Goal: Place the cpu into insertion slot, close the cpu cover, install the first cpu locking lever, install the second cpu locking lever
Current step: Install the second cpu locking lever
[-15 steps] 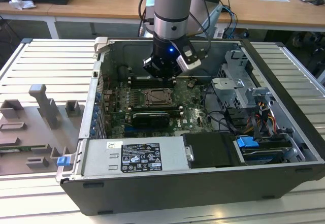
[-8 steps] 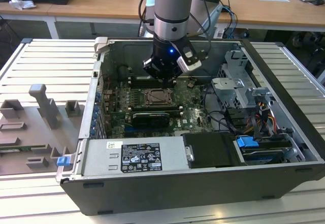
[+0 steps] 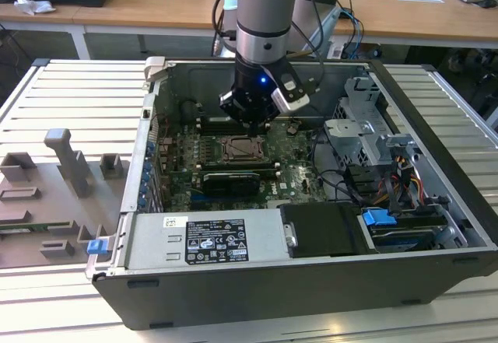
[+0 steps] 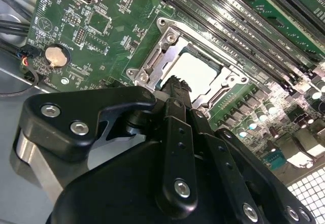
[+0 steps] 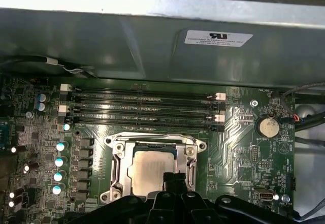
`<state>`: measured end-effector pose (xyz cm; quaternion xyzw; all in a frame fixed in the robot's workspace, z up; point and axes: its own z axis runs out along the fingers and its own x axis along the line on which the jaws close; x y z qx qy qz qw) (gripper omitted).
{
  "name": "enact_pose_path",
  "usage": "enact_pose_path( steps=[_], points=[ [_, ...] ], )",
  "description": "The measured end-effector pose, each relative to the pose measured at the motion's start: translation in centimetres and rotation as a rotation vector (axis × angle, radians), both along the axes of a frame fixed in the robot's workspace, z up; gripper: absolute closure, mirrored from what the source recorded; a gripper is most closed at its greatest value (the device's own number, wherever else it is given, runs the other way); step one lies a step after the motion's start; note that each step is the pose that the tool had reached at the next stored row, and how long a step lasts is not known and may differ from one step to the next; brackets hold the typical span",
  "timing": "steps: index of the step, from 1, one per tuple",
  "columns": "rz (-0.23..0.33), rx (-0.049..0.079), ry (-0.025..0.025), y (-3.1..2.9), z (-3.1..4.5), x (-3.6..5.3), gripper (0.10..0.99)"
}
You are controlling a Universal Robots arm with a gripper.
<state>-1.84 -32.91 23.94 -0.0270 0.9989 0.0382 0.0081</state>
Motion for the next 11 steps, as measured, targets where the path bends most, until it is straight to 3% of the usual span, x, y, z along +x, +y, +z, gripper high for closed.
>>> enact_pose_path(
  steps=[11],
  points=[
    [0.000,0.000,-0.0001,-0.73,0.00,0.00,0.980]
  ],
)
